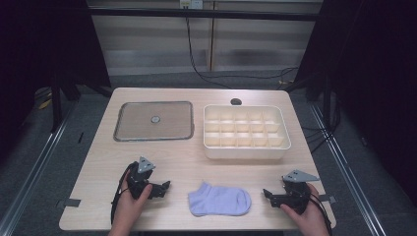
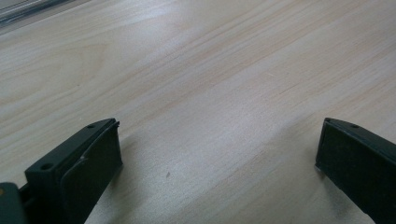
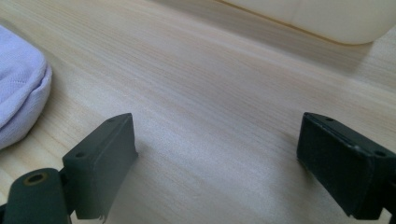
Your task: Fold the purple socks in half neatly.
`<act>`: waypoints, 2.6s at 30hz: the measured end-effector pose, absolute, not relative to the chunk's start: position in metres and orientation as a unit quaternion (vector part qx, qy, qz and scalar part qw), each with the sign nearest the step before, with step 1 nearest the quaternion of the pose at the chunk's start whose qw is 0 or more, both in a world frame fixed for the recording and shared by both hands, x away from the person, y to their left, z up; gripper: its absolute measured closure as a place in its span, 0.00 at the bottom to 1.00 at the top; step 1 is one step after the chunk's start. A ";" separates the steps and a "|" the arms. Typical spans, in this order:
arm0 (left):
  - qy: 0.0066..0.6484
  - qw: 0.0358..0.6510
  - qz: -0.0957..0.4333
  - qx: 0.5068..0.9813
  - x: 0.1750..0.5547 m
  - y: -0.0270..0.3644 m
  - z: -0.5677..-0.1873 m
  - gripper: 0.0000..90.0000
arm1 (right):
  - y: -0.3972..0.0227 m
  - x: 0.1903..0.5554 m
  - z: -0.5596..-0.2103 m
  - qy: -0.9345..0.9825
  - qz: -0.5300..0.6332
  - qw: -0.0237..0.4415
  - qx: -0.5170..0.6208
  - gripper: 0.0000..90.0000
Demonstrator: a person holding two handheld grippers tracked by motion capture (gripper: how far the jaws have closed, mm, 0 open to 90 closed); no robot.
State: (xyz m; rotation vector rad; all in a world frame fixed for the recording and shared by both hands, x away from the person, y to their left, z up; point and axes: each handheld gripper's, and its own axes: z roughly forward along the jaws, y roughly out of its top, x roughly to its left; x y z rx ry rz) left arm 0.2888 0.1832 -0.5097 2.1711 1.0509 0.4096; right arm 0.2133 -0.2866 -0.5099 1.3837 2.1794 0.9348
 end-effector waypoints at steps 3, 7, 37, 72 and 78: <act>0.404 0.341 0.157 0.834 0.289 0.183 -0.510 0.00 | -0.287 0.213 -0.510 0.778 0.334 0.197 0.494 0.12; 0.404 0.340 0.157 0.834 0.289 0.183 -0.510 0.00 | -0.287 0.213 -0.510 0.778 0.334 0.197 0.494 0.12; 0.424 0.356 0.154 0.818 0.287 0.190 -0.509 0.02 | -0.285 0.206 -0.503 0.786 0.366 0.179 0.464 0.46; 0.375 0.380 0.096 0.840 0.273 0.159 -0.488 0.22 | -0.235 0.197 -0.485 0.823 0.406 0.116 0.379 0.68; 0.358 0.384 0.077 0.847 0.269 0.147 -0.487 0.22 | -0.229 0.199 -0.491 0.833 0.394 0.113 0.373 0.67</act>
